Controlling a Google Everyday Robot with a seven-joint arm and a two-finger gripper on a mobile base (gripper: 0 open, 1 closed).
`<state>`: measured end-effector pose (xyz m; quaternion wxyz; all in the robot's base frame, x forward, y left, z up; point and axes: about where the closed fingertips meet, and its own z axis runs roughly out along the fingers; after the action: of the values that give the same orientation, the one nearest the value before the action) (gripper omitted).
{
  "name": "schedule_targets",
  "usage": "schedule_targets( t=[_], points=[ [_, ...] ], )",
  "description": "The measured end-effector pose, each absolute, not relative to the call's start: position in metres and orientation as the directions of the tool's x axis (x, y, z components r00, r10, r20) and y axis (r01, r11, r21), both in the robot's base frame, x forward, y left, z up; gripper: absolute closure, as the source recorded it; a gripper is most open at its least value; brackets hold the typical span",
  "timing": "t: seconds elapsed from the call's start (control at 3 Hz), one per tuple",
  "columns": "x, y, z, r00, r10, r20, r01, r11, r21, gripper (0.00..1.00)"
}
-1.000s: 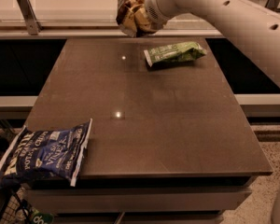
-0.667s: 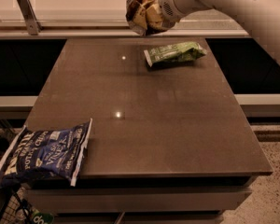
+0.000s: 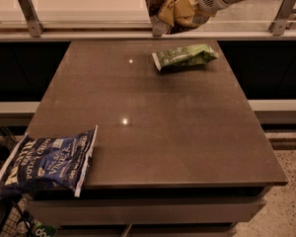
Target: Move brown chip bag near blue chip bag
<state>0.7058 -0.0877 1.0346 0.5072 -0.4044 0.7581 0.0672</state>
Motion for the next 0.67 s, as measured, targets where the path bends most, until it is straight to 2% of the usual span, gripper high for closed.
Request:
schedule_targets(
  t=[0.67],
  points=[
    [0.635,-0.112,1.034,-0.155,-0.597,-0.787,-0.791,0.553,-0.263,1.0]
  ],
)
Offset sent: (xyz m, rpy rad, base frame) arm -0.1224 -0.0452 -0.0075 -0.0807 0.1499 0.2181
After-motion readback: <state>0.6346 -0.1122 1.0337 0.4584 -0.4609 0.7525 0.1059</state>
